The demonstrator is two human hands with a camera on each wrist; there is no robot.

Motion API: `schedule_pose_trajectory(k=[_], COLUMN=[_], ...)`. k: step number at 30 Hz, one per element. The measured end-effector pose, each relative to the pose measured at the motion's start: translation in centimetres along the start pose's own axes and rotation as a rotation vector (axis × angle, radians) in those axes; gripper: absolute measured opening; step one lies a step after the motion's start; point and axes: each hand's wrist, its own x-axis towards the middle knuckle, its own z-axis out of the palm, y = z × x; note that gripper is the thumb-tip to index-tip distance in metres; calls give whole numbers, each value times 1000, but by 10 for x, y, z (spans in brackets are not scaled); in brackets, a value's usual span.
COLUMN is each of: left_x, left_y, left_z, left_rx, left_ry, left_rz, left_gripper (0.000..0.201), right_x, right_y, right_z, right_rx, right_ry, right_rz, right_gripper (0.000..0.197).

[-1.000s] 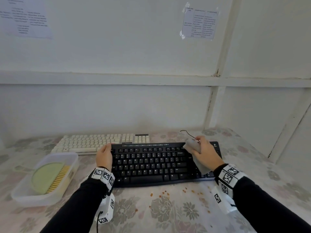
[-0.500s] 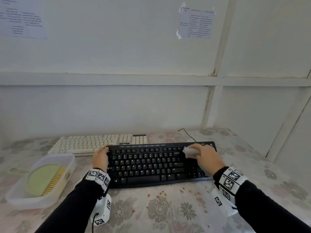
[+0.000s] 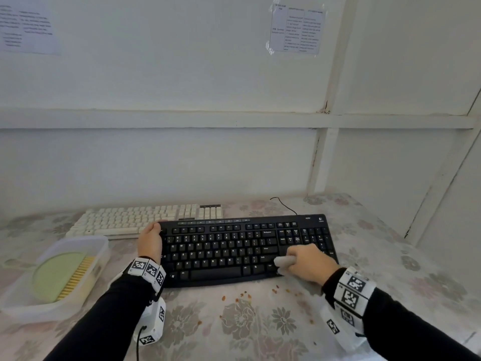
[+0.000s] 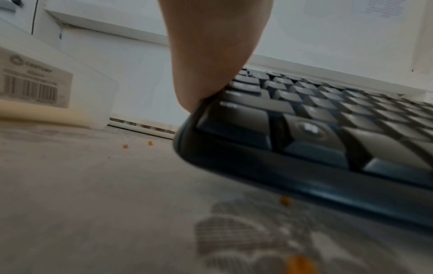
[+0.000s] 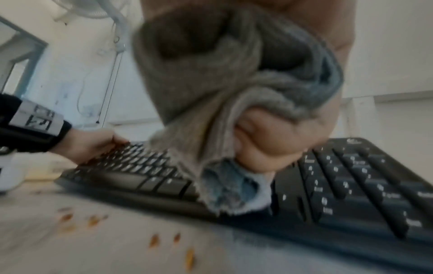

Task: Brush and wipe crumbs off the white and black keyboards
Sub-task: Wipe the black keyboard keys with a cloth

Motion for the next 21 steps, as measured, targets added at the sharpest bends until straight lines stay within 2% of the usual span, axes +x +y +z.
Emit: schedule_pose_trajectory(k=[1,3,4,6,9,13,15,17,18,19,21], left_x=[-1,-2,0,3,6,5,6,6,6,6,7], left_y=[1,1,0,-4,-6,-6,-7,-8,-8,-8,-9], left_z=[0,0,-1,-1,-2,-2,-2,-2,-2,-2,-2], left_rx=[-13,-19,-17,-8,-36,-56,-62,-66,-68,-74,-80], left_ry=[6,10,10,12,-4,-9,-11,-14,-17,-18,-21], left_rz=[2,18,21,18,23,34,31,33,35,41,47], left_gripper=[22,24,26,28,26,27,27,27,27,27,26], right_x=[4,15,20,27,28,12,3,-1,-1,2,11], right_y=[3,10,13,16,17,16,17,18,20,21,24], right_z=[-8,-20,-24,-24,-16,-4,-6,-14,-19,-23,-30], right_rx=[21,86,112,116,70,42,11,-17,0,51,143], right_ry=[50,248,341,391,258,77,-47,-149,-124,-35,241], right_rz=[10,1,-5,-6,21,27,59,108,120,108,42], right_gripper=[11,7,12,20,25,2,11,10,7,7,7])
